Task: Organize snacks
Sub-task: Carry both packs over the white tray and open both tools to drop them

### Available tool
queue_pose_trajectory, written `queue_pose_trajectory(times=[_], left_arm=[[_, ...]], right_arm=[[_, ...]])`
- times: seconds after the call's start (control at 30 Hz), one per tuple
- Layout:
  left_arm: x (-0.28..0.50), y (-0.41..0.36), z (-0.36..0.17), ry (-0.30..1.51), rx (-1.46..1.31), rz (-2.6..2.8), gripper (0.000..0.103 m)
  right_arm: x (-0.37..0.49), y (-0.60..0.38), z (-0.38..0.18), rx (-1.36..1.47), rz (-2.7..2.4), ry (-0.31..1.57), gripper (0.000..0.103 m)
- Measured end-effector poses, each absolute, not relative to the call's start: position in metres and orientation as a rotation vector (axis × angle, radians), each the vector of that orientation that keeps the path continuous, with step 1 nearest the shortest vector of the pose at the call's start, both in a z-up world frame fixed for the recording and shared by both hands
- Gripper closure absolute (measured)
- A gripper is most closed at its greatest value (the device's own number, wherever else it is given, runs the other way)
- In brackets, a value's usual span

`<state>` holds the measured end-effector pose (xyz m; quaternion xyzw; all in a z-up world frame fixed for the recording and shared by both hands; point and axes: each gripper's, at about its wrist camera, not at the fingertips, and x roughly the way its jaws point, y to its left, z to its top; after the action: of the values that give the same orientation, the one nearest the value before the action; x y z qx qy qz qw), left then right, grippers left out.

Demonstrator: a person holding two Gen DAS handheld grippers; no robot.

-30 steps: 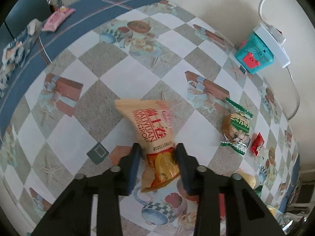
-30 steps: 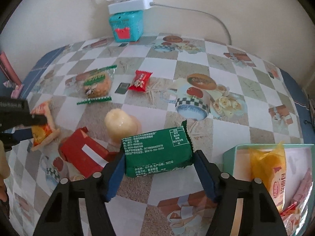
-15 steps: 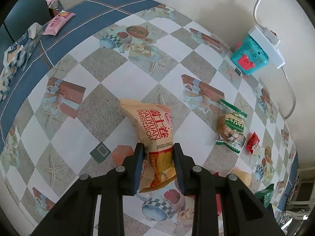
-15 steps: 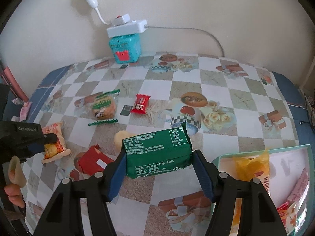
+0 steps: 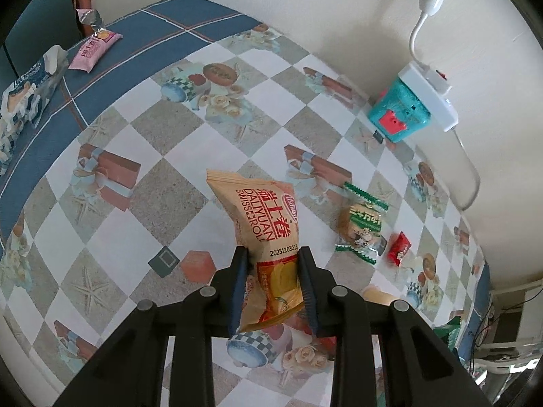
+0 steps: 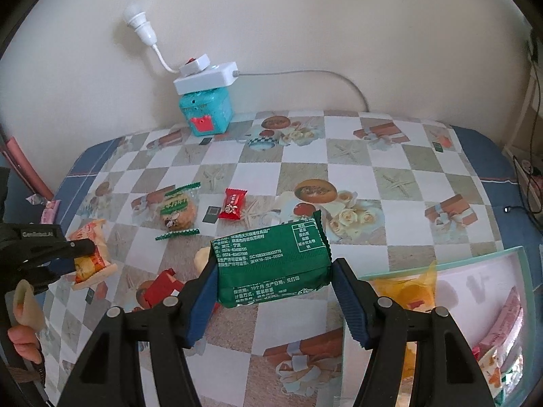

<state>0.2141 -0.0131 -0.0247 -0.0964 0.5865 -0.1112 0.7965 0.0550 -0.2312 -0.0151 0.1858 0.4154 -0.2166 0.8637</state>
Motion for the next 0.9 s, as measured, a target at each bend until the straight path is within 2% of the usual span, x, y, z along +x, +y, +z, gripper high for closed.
queue_pose_trajectory(times=[0.23,0.43,0.9], left_arm=[[0.212,-0.012,-0.016,1.243,-0.216,-0.244,0.072],[0.202,-0.013,0.013,1.187,-0.255,-0.301,0.072],[0.150,-0.073,0.054,1.122,-0.171,-0.492,0.072]], right_arm=[[0.051,-0.235,-0.012,0.399,-0.462,0.868,0.035],[0.035,-0.249,0.002,0.440,-0.499,0.847,0.035],[-0.066,-0.329,0.035,0.553,-0.818,0.776,0.035]])
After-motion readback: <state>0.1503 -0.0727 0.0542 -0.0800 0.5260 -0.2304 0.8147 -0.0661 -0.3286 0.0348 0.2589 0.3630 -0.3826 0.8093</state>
